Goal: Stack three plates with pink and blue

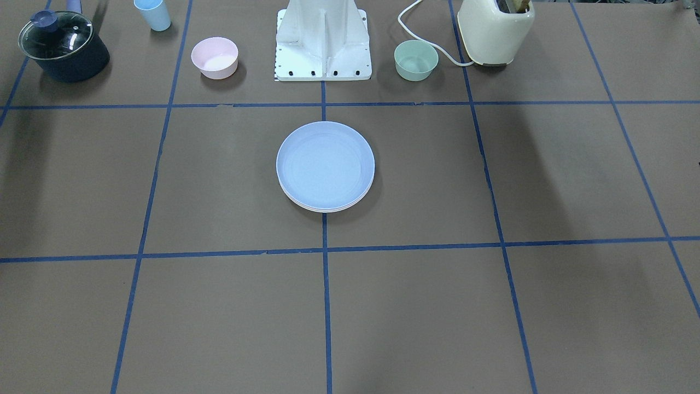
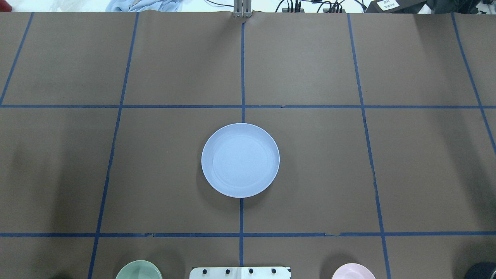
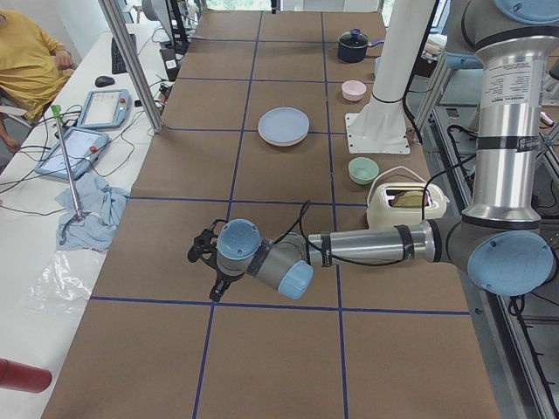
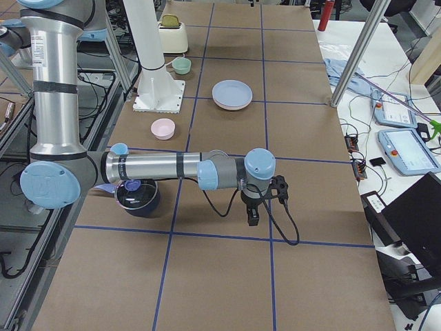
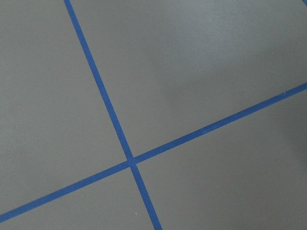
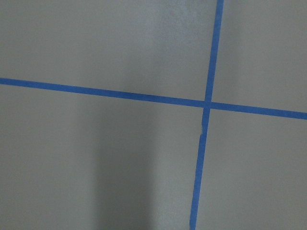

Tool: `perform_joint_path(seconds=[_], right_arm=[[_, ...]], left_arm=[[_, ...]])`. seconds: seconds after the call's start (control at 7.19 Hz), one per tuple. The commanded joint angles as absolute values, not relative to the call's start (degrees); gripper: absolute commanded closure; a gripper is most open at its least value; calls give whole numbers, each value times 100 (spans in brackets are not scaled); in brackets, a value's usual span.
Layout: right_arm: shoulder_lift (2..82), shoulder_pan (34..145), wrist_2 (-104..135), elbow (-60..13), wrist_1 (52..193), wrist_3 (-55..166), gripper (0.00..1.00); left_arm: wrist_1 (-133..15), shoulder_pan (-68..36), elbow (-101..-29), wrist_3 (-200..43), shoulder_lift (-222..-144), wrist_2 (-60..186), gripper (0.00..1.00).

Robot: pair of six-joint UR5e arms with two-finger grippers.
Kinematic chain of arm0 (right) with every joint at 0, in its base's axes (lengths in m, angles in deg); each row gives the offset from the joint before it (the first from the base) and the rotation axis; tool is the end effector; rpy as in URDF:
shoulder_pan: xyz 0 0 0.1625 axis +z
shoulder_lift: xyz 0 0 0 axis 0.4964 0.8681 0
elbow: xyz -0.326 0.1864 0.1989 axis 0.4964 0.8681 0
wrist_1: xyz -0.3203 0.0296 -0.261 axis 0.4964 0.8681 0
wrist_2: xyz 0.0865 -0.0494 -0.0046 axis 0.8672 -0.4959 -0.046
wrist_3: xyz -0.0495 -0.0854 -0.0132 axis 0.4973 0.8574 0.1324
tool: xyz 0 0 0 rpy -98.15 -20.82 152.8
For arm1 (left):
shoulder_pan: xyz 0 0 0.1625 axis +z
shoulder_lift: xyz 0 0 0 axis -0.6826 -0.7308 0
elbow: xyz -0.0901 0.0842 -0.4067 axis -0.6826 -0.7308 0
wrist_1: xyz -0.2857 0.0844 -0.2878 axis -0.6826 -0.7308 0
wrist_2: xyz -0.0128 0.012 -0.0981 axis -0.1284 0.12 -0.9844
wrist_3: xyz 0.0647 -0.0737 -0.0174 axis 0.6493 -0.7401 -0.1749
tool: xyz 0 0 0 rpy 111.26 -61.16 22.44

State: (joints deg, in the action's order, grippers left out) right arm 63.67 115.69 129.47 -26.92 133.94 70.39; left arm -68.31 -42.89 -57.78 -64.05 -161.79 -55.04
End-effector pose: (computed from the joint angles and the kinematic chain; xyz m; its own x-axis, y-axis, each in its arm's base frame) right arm 0.0257 -0.4890 0.6091 0.6745 -0.1115 0.7298 0.0558 0.9934 0.1002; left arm -0.0222 -0.4999 0.6499 0.6236 0.3985 -0.6725 -0.0602 0.8822 0.4669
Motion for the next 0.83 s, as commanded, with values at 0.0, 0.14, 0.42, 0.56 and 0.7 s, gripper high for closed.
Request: perform_joint_path(seconds=[0.0,0.14,0.42,0.56,0.7], right_arm=[[6350,11581,12958,-2714,13371,7033,0],[6350,11581,12940,-2757,13345,6963,0],[6384,11572,12870,-2766,13336,6954,0],[6419,11581,12940,-2828,13319,6962,0],[6481,11616,12975,-3002,13423,6945,0]], left_arm=[[-6817,-4309,-5906,-6462,-16190,-5509,0],[-6817,-4309,-5872,-6471,-16225,-5500,0],[-6791,-4309,-6012,-6497,-16165,-5491,0],[-6747,-4326,-6082,-6497,-16103,-5456,0],[-6590,-4352,-6300,-6488,-16068,-5482,0]])
